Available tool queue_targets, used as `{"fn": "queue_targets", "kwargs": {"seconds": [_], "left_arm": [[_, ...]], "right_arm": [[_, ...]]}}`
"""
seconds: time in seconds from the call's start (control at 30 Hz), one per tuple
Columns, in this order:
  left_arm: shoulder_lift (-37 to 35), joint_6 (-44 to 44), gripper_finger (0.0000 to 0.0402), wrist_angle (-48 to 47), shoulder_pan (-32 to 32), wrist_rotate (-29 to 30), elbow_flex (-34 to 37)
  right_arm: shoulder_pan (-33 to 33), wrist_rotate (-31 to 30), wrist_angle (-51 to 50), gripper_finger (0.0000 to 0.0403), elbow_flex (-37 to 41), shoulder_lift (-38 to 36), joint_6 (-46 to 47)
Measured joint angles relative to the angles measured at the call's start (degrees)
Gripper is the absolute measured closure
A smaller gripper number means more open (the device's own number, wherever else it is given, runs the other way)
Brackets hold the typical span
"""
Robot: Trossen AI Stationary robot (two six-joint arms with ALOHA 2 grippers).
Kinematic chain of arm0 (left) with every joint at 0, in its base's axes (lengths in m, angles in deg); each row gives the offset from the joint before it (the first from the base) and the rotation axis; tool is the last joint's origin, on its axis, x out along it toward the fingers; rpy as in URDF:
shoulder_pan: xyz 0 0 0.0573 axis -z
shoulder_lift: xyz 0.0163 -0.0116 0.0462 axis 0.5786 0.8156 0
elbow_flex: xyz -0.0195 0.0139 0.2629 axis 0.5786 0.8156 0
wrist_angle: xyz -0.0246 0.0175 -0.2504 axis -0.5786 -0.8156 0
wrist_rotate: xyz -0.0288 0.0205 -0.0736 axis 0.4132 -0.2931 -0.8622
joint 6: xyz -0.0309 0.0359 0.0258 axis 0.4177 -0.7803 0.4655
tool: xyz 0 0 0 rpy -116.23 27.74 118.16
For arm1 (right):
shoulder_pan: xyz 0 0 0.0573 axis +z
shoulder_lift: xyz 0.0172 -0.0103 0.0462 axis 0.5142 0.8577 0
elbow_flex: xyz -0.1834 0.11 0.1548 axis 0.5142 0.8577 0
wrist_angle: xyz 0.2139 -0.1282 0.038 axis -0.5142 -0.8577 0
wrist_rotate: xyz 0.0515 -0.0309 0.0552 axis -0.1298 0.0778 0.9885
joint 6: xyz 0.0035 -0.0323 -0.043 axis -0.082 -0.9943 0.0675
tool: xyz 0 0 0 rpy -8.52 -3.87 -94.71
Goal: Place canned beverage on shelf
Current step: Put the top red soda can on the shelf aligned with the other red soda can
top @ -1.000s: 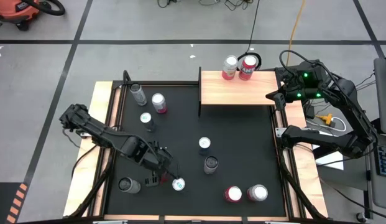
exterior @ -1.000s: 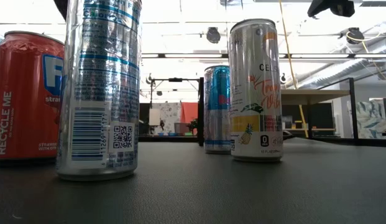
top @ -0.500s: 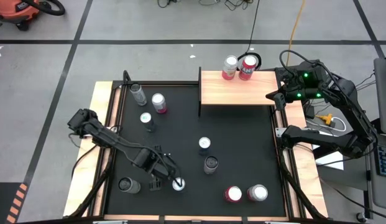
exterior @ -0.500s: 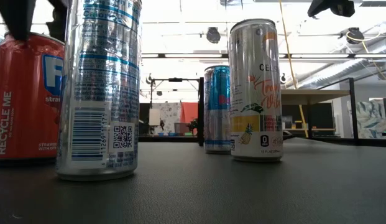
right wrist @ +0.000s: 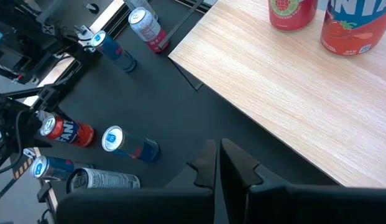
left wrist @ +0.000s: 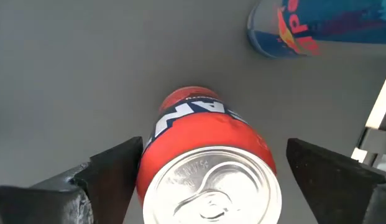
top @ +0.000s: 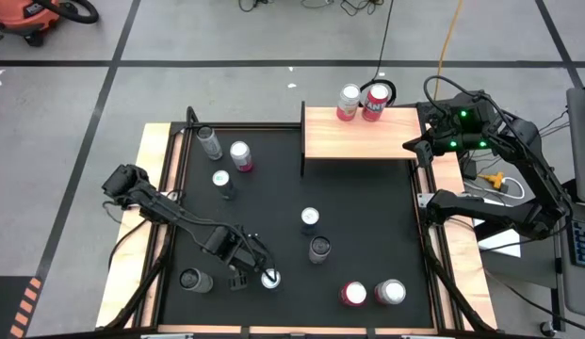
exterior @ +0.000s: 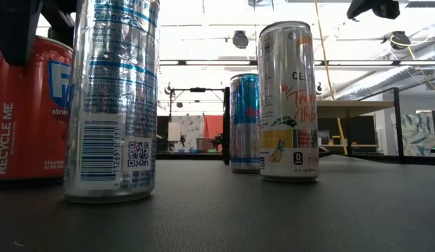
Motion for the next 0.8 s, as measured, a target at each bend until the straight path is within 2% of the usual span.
{"fn": "queue_targets", "kwargs": {"seconds": [0.2, 0.47, 0.8], "left_arm": [[0.0, 1.1, 0.0033, 0.0, 0.0, 1.3, 0.0], [-0.1, 1.1, 0.0130, -1.5, 0.0, 1.4, -0.1], [0.0, 1.0, 0.0122, -4.0, -0.1, 1.5, -3.0]], "right_arm": [[0.0, 0.0, 0.0, 0.0403, 0.0, 0.0, 0.0], [0.0, 0.0, 0.0, 0.0403, 0.0, 0.0, 0.0], [0.0, 0.0, 0.0, 0.0403, 0.0, 0.0, -0.1]]}}
